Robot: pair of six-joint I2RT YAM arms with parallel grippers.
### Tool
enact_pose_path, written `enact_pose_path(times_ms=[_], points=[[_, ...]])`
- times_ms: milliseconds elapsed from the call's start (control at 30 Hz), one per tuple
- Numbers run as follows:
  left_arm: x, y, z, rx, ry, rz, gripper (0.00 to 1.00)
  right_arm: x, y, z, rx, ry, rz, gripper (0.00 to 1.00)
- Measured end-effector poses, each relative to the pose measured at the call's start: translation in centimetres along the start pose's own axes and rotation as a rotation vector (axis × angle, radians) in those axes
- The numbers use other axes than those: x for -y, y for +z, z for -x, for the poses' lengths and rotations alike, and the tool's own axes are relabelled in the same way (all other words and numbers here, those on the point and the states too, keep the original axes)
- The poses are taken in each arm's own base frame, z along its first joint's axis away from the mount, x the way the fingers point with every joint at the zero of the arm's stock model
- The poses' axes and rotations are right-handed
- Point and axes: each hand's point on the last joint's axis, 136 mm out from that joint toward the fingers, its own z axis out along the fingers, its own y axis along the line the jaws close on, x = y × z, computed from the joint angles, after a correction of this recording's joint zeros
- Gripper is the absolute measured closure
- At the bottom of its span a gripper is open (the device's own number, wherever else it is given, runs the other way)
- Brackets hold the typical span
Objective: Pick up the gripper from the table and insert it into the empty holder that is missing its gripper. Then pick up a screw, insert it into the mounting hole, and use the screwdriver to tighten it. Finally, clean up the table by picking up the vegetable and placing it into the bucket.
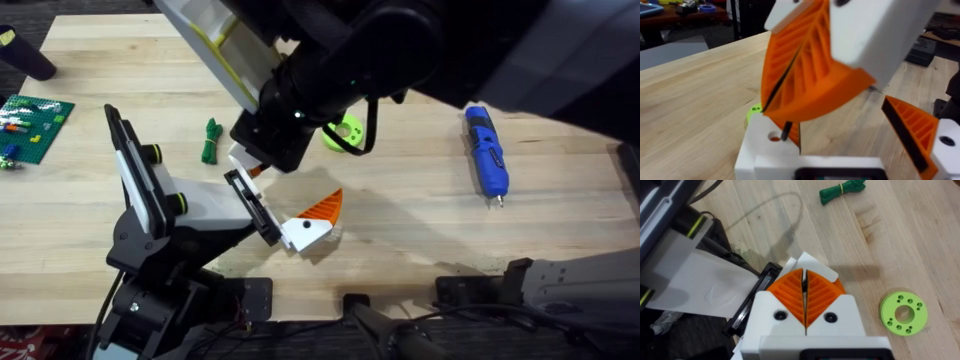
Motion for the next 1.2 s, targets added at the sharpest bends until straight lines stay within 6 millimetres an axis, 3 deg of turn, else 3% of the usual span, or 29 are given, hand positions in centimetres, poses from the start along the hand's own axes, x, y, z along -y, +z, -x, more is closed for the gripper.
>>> enact_pose_path(times_ms=[1200], points=[[0.01,0.0,0.01,0.0,-0.002,-0.001,0.017,0.56,0.15,0.16,0.003,-0.057,-0.031,0.991]])
